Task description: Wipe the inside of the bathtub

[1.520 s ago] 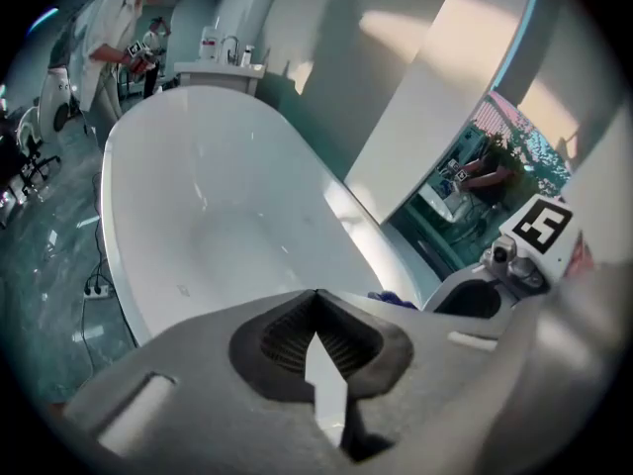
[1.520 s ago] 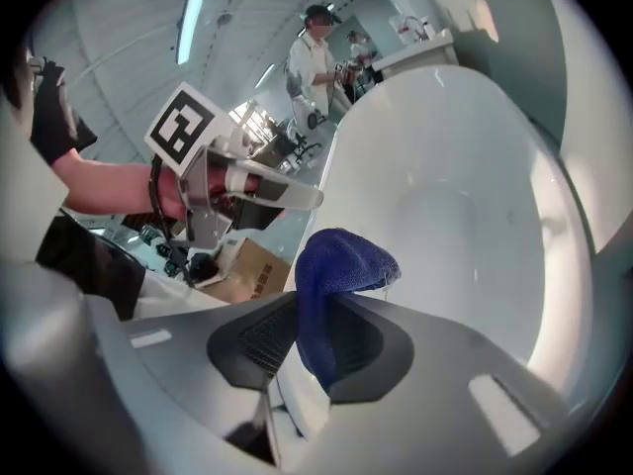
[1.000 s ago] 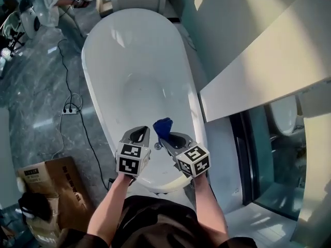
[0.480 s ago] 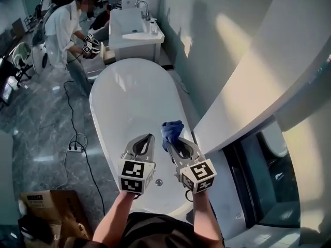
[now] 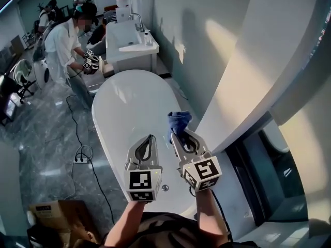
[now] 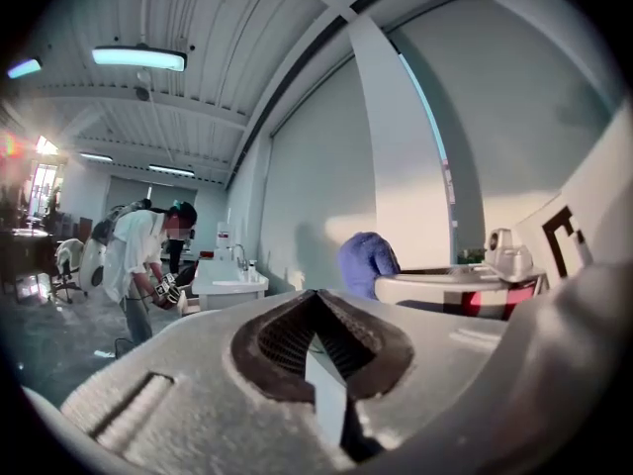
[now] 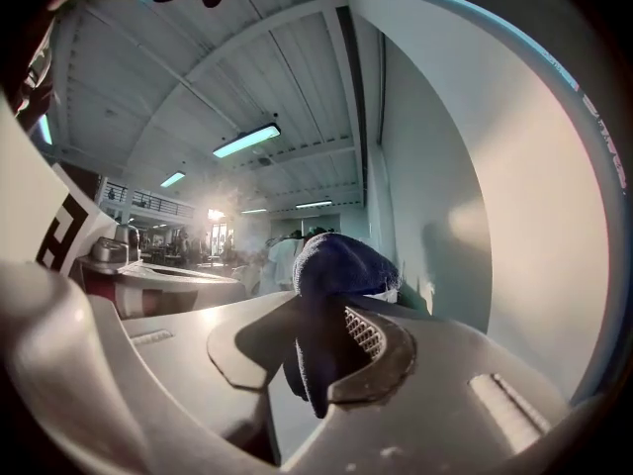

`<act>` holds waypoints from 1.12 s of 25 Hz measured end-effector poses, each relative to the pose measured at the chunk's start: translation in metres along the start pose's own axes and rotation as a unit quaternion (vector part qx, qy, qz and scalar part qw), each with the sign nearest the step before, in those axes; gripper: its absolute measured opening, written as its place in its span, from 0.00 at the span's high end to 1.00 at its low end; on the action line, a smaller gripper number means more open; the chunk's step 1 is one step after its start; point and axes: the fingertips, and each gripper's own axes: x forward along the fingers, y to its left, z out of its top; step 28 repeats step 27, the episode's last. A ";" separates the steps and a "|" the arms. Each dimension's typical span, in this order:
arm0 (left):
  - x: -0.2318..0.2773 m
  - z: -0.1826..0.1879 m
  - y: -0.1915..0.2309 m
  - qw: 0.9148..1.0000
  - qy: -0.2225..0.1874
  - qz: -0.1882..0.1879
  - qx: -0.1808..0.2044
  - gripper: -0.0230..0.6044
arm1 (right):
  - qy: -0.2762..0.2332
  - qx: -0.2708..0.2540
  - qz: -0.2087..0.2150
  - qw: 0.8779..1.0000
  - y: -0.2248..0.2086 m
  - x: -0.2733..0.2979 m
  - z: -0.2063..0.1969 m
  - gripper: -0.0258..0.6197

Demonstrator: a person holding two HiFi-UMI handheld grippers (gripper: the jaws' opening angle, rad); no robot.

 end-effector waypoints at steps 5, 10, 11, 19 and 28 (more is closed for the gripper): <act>-0.005 0.004 -0.004 1.000 -0.006 0.006 0.001 0.96 | -0.007 -0.008 0.008 1.000 0.009 -0.004 0.002 0.82; -0.007 0.001 -0.006 1.000 -0.005 0.006 -0.004 0.96 | -0.004 -0.017 0.009 1.000 0.014 -0.005 -0.001 0.82; -0.007 0.002 -0.005 1.000 -0.008 0.008 -0.005 0.96 | -0.002 -0.018 0.008 1.000 0.015 -0.006 -0.002 0.82; -0.013 0.006 0.002 0.999 -0.033 0.025 -0.013 0.96 | 0.003 -0.018 0.003 1.000 0.020 -0.013 -0.003 0.82; -0.015 0.004 0.006 0.999 -0.043 0.026 -0.018 0.96 | 0.003 -0.023 -0.001 1.000 0.024 -0.013 -0.005 0.82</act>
